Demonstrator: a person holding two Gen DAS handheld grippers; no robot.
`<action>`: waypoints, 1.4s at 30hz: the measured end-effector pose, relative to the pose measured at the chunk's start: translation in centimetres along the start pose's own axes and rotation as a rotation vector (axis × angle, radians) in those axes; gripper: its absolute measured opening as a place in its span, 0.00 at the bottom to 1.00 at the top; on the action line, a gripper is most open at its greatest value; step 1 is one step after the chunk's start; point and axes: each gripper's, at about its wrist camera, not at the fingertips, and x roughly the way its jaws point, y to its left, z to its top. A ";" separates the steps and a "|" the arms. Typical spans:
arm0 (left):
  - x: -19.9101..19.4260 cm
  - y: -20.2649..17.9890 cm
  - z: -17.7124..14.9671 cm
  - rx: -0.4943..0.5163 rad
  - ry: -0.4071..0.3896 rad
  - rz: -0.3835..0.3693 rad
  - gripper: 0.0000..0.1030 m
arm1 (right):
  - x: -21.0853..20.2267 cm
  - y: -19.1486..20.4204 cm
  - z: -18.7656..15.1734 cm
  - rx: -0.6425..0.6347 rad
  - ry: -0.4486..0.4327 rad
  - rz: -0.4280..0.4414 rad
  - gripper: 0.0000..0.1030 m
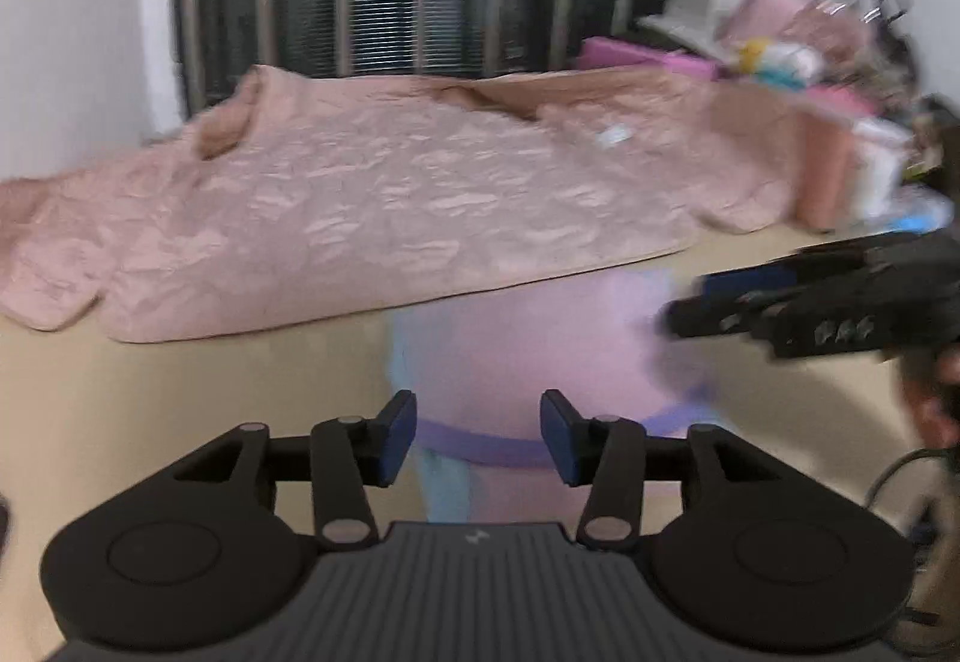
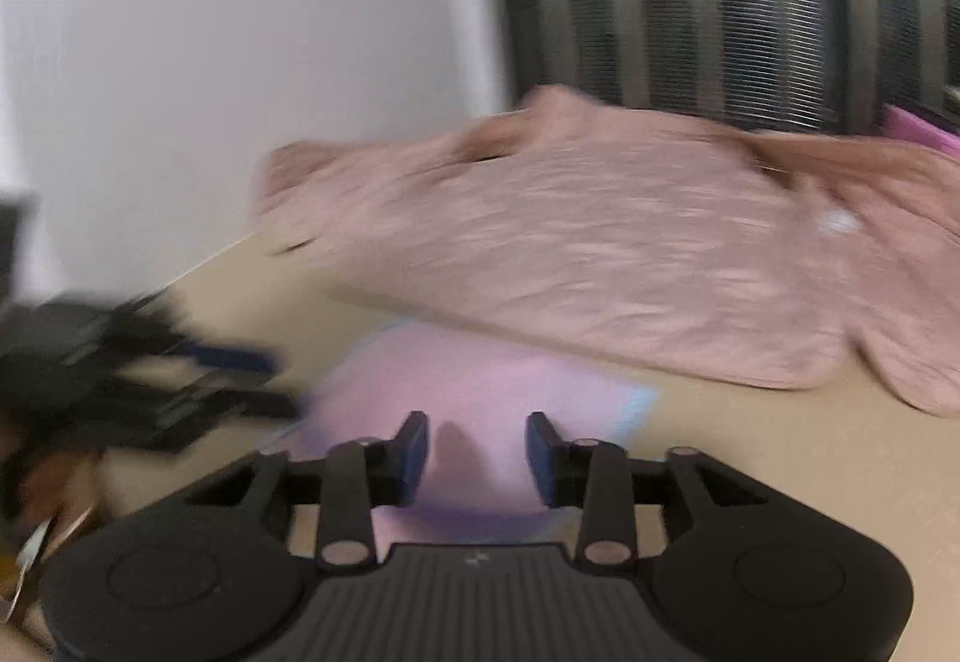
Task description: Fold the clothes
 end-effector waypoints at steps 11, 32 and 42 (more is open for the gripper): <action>1.2 0.8 -1.1 -0.112 0.033 -0.009 0.52 | 3.6 -3.6 -0.7 0.206 0.001 -0.057 0.62; -0.5 2.8 0.5 -0.249 0.065 -0.141 0.87 | 2.6 -6.1 0.6 0.309 -0.100 0.019 0.73; 1.8 1.1 -1.0 -0.184 0.106 -0.091 0.84 | 6.6 -5.8 0.9 0.213 -0.010 0.017 0.73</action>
